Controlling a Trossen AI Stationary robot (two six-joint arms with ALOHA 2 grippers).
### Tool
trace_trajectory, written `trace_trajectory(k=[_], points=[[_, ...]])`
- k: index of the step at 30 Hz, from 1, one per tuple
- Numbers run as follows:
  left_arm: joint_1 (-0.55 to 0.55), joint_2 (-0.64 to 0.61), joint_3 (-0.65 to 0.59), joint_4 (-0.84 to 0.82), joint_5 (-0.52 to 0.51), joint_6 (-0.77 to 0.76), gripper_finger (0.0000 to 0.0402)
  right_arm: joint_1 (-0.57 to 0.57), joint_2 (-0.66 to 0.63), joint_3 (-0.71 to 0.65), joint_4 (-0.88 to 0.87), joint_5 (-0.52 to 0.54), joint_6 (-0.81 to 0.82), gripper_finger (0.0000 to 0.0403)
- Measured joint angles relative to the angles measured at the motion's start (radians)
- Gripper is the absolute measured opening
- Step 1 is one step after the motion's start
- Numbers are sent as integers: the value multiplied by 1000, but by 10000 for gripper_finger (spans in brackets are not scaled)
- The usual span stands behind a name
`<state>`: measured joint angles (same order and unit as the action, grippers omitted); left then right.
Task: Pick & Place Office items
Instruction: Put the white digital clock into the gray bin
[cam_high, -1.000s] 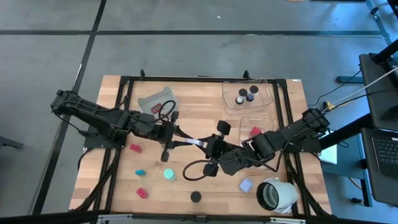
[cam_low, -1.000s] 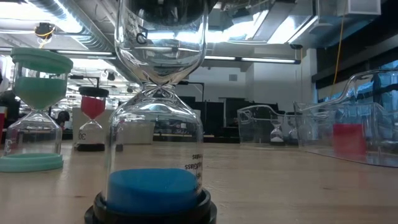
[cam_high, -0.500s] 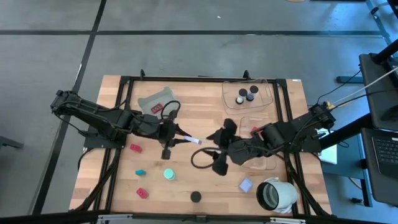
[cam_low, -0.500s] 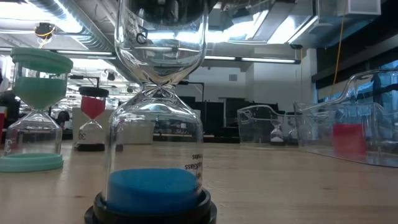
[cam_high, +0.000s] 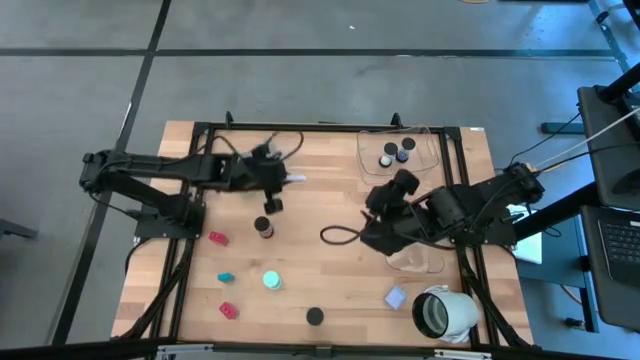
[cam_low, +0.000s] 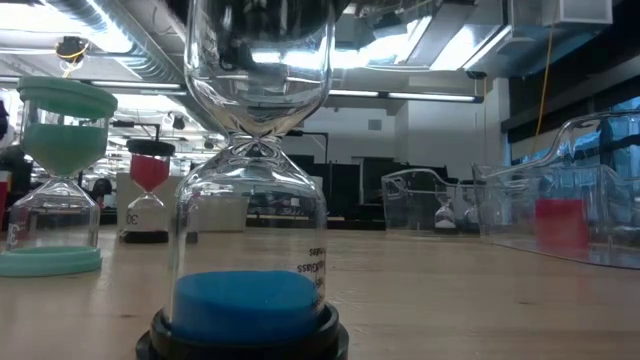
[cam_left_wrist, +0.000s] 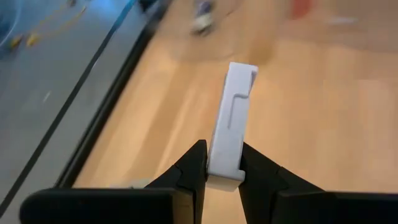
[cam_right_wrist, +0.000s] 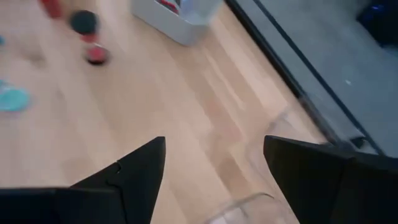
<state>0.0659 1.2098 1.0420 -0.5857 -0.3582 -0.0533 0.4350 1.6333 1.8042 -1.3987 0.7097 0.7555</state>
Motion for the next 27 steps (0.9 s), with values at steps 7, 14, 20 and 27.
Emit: trace_trajectory(k=[7, 14, 20, 27], points=[[222, 0, -14, -85, 5, -22, 67, -59, 0, 0, -84, 0, -35, 276], [388, 0, -171, -63, 62, -15, 67, -87, 0, 0, -91, 0, -76, 276], [485, 0, -312, 131, 121, 5, 67, -105, 1, 0, -91, -2, -83, 276], [545, 0, -380, 219, 173, 23, 67, -116, 1, 0, -86, -21, -82, 276]])
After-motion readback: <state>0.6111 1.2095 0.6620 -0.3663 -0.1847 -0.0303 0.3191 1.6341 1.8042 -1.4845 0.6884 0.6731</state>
